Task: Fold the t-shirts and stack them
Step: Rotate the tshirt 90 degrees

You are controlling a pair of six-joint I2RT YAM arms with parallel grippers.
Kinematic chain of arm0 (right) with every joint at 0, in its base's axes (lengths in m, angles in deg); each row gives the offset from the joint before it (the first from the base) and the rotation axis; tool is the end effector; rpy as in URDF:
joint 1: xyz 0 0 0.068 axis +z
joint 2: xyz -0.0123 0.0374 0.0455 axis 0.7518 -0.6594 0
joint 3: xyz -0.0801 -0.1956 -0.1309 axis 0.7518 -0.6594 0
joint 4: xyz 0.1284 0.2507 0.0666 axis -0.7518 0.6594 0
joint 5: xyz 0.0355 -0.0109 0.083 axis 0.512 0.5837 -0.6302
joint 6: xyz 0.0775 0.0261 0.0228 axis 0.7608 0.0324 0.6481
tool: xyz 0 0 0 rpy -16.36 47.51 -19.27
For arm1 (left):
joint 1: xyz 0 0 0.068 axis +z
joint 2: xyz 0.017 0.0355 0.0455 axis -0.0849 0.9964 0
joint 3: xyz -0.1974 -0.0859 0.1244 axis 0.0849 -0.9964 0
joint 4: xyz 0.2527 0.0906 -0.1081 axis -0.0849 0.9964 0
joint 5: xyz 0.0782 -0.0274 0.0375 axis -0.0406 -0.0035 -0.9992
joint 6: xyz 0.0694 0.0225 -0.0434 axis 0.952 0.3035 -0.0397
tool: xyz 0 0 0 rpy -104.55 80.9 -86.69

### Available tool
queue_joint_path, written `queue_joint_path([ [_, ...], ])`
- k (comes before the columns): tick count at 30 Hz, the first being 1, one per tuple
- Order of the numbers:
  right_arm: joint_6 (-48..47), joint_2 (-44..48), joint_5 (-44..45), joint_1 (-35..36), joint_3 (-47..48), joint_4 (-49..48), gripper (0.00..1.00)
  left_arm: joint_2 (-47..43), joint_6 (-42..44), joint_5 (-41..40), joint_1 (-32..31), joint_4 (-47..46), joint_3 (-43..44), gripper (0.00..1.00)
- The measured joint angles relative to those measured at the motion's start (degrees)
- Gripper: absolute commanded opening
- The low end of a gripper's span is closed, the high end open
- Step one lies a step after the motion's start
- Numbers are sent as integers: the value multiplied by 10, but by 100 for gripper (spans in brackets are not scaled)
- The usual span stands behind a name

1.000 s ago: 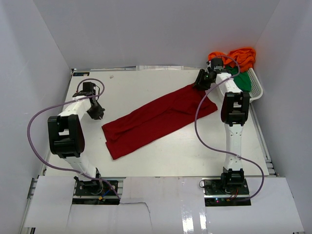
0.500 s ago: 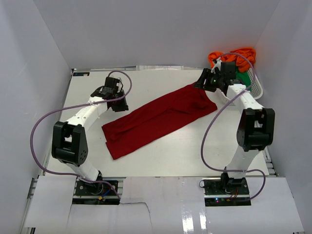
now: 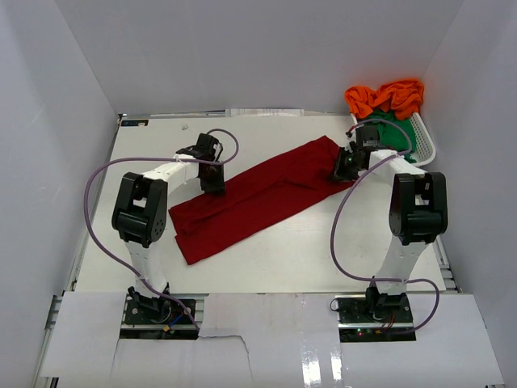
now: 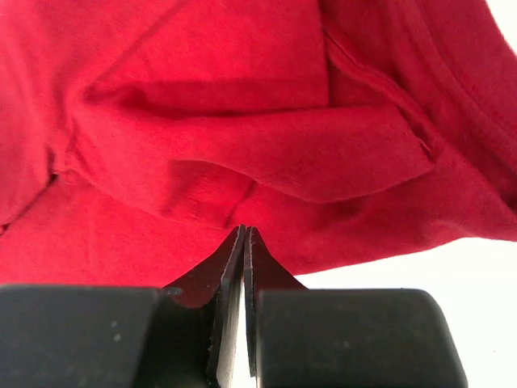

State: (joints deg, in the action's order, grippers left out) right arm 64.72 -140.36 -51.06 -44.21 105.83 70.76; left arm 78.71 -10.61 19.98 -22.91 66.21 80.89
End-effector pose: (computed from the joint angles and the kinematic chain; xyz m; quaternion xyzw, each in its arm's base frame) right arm 0.4345 0.0572 0.1239 0.0480 0.9407 0.1979 0.2714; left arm 0.4011 -0.1405 0.1041 -0.0034 0.9770 -0.1244 0.1733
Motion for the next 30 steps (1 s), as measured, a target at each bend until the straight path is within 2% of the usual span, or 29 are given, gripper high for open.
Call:
queue_joint_path([
  [8, 0, -54, 20, 4, 16, 16, 8, 16, -1, -73, -2, 31, 0, 32],
  [14, 11, -103, 25, 5, 71, 32, 8, 1, -3, -107, -6, 32, -22, 32],
  [22, 21, -200, 2, 14, 214, 56, 8, -57, -22, -117, -26, 24, -101, 32],
  [30, 48, -319, -39, 16, 393, 61, 8, -81, -58, -110, -105, 31, -131, 34],
])
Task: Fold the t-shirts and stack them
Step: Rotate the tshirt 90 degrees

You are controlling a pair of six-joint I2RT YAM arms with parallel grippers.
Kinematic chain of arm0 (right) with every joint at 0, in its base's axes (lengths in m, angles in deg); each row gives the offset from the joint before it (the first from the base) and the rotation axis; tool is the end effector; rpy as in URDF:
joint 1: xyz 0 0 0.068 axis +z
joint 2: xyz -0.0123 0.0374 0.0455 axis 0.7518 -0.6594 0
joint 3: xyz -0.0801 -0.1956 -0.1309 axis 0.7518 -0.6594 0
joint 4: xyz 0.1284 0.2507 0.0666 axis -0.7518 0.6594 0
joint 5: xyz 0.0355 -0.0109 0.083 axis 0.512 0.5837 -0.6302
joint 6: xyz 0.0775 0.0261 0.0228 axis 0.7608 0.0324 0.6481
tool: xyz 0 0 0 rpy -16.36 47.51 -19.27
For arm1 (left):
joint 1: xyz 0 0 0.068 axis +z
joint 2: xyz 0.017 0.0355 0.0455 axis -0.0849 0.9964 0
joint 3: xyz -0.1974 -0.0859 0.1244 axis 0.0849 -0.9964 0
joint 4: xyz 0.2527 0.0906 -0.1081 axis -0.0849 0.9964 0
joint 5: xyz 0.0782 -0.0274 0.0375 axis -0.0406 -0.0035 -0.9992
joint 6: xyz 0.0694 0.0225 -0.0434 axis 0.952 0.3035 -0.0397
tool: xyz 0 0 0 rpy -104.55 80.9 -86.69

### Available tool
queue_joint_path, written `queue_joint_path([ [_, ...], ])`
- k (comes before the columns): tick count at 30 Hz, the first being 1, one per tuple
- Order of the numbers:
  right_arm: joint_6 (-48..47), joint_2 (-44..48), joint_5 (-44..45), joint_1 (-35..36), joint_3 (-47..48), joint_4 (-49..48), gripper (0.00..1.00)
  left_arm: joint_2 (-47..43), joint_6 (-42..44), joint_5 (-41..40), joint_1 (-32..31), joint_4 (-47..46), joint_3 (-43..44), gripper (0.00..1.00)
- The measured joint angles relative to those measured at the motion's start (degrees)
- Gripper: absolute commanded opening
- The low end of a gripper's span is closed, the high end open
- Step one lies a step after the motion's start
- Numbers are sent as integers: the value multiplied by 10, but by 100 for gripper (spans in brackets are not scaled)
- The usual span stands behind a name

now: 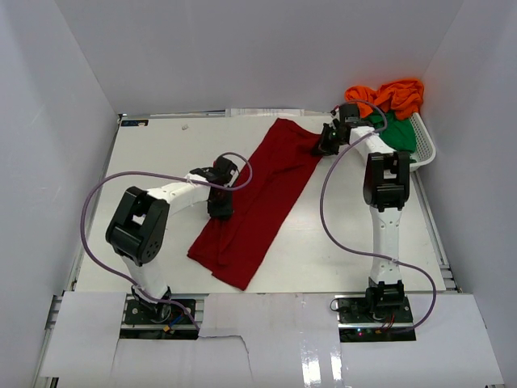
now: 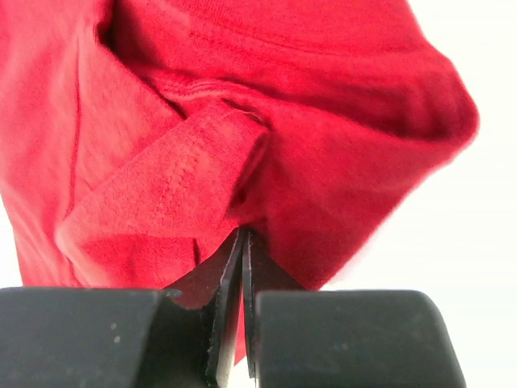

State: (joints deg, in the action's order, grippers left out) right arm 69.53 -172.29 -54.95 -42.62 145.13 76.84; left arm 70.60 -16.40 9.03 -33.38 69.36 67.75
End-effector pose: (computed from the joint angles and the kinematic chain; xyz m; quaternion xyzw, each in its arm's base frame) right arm 0.5539 0.0871 0.0899 0.0612 0.9317 0.2451 0.2611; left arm 0.3213 -0.1690 0.0833 0.0196 0.9902 -0.0322 0.1345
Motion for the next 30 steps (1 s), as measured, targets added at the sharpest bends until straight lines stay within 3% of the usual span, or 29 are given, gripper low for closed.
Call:
queue_joint_path([
  [10, 46, -104, -66, -1, 154, -5, 8, 3, -60, 59, -115, 7, 0, 35],
  [19, 99, -140, -139, -12, 178, -58, 9, 13, -113, 111, -181, 1, 6, 37],
  [20, 103, -142, -147, -13, 178, -64, 14, 13, -118, 114, -184, 1, 7, 37],
  [21, 106, -143, -151, -14, 178, -69, 25, 13, -121, 116, -187, 2, 8, 38],
  [23, 115, -143, -166, -16, 172, -91, 32, 14, -125, 117, -189, 15, 16, 41],
  [25, 126, -143, -183, -17, 162, -122, 44, 17, -125, 117, -188, 46, 40, 50],
  [27, 134, -143, -201, -20, 155, -147, 51, 18, -120, 118, -181, 82, 84, 59],
  [30, 138, -137, -212, -21, 145, -167, 52, 18, -105, 129, -150, 115, 187, 61],
])
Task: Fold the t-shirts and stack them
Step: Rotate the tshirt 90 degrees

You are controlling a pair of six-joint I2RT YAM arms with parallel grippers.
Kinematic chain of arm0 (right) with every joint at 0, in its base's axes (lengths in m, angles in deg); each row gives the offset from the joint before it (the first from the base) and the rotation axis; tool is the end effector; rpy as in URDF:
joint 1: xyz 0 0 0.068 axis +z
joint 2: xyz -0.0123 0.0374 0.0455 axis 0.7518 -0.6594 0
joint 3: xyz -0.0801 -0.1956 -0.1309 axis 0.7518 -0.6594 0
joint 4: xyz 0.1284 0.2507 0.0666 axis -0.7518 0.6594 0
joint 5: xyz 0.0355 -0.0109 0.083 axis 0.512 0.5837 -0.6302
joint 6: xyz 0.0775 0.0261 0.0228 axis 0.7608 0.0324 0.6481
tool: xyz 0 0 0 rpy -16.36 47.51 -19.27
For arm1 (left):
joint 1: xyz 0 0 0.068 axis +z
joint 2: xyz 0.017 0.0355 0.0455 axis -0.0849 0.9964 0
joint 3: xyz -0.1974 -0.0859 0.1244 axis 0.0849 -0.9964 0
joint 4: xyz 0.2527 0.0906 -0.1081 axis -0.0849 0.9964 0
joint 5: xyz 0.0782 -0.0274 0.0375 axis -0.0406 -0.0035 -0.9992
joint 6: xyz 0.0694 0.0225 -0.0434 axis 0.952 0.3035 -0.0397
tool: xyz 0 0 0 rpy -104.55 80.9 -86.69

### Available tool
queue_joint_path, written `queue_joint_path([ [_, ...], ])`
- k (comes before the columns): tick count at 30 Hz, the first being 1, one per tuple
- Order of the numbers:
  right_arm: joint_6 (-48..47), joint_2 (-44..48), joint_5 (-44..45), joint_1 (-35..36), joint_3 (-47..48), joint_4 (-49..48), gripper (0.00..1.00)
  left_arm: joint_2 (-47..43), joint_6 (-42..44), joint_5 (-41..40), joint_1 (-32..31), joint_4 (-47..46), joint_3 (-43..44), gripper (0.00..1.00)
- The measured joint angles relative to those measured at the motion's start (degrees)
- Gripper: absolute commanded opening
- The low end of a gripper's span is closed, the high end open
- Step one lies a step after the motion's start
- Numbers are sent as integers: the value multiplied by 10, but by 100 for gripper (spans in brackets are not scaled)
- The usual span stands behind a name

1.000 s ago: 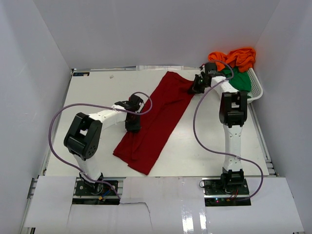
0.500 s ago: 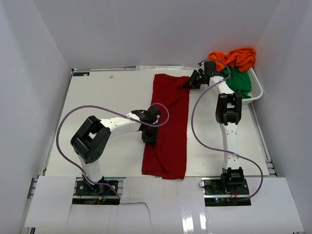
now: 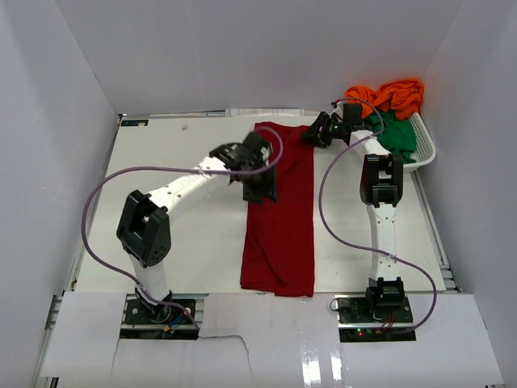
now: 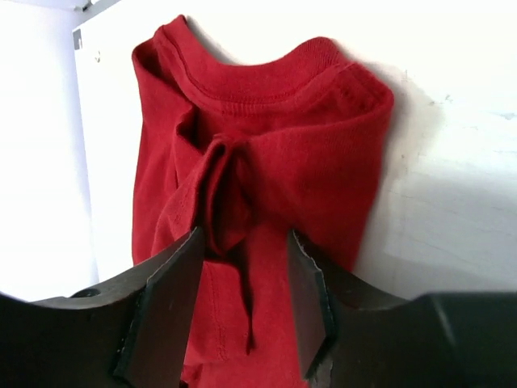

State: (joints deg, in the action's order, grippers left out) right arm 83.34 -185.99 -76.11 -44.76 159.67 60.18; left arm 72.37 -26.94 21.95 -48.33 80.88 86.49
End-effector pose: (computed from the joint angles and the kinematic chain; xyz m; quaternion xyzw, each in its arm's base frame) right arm 0.6066 0.0930 0.0864 0.0589 0.8428 0.4466 0.2946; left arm 0.2876 -0.2889 0.1661 0.0759 0.9774 -0.1761 0.0885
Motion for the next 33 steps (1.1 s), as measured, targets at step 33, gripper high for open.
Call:
queue_joint_path([
  [33, -35, 139, -32, 1, -229, -27, 48, 366, 92, 165, 210, -237, 450, 64],
])
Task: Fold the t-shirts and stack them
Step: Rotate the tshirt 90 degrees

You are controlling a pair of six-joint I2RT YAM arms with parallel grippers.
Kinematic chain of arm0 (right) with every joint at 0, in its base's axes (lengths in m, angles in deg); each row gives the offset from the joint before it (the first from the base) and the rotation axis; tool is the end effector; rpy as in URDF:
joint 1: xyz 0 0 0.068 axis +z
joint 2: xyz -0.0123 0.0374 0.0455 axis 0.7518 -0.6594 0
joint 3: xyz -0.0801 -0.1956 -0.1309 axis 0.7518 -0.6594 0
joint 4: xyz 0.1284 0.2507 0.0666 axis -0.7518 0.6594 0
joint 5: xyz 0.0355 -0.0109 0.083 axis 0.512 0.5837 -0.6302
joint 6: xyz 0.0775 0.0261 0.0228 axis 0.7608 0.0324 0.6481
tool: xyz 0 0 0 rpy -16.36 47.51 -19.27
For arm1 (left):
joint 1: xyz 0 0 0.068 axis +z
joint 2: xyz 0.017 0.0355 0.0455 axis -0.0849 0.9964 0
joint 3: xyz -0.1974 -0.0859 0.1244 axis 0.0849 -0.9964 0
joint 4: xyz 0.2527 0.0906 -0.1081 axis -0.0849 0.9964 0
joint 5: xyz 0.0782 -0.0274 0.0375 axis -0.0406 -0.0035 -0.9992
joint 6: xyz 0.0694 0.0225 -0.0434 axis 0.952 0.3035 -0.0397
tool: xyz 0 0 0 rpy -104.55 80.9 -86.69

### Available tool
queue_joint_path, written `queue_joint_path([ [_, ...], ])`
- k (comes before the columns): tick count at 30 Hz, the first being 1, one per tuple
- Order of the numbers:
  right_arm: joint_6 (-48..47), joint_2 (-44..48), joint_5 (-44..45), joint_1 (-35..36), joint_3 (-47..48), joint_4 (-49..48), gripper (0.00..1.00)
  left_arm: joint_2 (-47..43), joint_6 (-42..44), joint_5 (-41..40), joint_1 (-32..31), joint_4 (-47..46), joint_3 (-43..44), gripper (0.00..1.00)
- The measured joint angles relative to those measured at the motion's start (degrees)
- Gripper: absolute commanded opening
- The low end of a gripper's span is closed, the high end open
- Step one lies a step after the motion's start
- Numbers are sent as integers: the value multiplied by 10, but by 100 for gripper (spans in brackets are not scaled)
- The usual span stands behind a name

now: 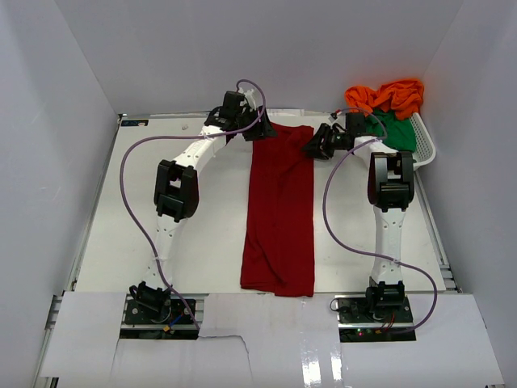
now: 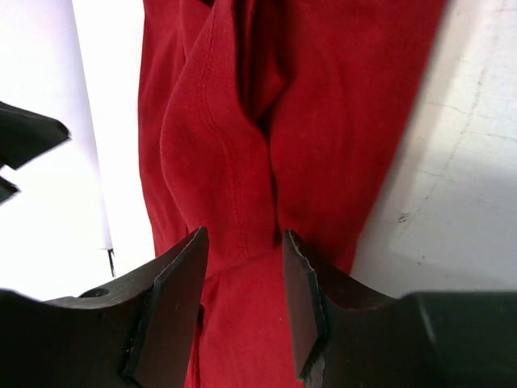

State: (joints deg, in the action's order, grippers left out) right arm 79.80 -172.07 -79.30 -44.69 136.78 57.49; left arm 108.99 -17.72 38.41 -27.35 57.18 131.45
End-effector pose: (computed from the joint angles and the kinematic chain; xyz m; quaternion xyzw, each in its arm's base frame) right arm 0.5499 0.0928 0.0832 0.0425 0.8546 0.4529 0.2503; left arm 0.5401 -0.2584 0.1801 0.0639 0.8761 -0.3622 0.3116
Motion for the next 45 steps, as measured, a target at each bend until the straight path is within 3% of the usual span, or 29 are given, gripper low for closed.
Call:
queue_joint_path([
  [10, 2, -3, -8, 7, -1, 0, 48, 40, -18, 26, 1, -101, 4, 64],
  [22, -31, -2, 35, 27, 8, 57, 48, 110, -25, 29, 1, -126, 8, 64],
  [25, -36, -2, 38, 29, 8, 59, 32, 110, -22, 23, 1, -126, 8, 64],
  [26, -36, -2, 40, 29, 7, 62, 22, 110, -21, 21, 1, -126, 8, 64],
  [30, -36, -2, 43, 31, 5, 74, 12, 110, -17, 17, 1, -126, 8, 64],
  [45, -39, 46, 59, 32, -66, 74, 9, 110, 5, 1, -2, -126, 8, 65],
])
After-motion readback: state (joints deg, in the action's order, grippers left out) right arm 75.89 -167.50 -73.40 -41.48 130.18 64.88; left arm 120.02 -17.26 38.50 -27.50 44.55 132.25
